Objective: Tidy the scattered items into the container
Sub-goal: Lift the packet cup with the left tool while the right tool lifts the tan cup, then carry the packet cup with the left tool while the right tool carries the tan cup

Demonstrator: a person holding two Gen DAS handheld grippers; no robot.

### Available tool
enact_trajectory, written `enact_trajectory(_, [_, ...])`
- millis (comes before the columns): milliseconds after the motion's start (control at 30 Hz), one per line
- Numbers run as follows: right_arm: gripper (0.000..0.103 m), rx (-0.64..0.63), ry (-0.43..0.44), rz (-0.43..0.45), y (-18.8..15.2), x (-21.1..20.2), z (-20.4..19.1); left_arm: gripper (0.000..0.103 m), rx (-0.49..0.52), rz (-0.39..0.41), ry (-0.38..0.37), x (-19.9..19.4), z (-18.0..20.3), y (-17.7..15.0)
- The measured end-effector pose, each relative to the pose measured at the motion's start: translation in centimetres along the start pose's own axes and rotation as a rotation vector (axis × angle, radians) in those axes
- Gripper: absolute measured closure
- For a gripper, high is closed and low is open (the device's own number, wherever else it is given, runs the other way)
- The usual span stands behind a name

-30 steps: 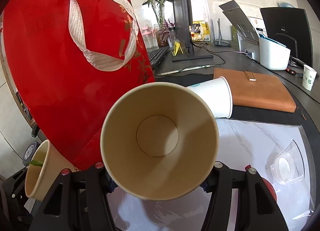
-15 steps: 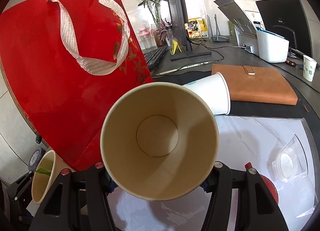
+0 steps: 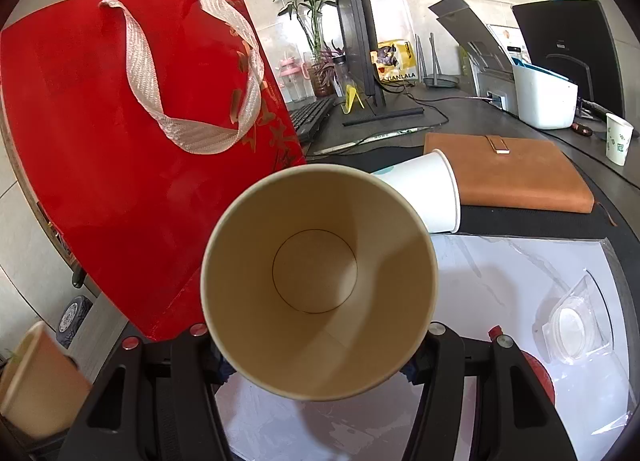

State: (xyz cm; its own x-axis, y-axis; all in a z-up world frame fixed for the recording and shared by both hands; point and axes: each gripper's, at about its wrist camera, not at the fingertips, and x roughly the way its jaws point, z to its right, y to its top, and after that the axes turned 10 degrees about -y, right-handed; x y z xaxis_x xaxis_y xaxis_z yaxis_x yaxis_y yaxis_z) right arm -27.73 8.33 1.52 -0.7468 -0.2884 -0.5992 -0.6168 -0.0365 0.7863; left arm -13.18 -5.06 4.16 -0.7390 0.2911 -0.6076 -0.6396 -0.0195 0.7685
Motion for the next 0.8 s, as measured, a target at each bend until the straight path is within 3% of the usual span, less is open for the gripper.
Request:
enact_trajectory(300, [0.039, 0.009, 0.042, 0.049, -0.1, -0.9, -0.3, 0.035, 0.017, -0.024, -0.012, -4.0, -0.3, -1.3])
enact_trajectory(700, [0.039, -0.088, 0.084, 0.169, -0.9, -3.3, -2.6, 0.035, -0.034, -0.030, -0.022, -7.8, -2.7, -1.4])
enact_trajectory(800, [0.039, -0.040, 0.059, 0.093, -1.1, -3.9, -2.1, 0.035, -0.055, -0.018, -0.034, -8.7, -3.2, -1.1])
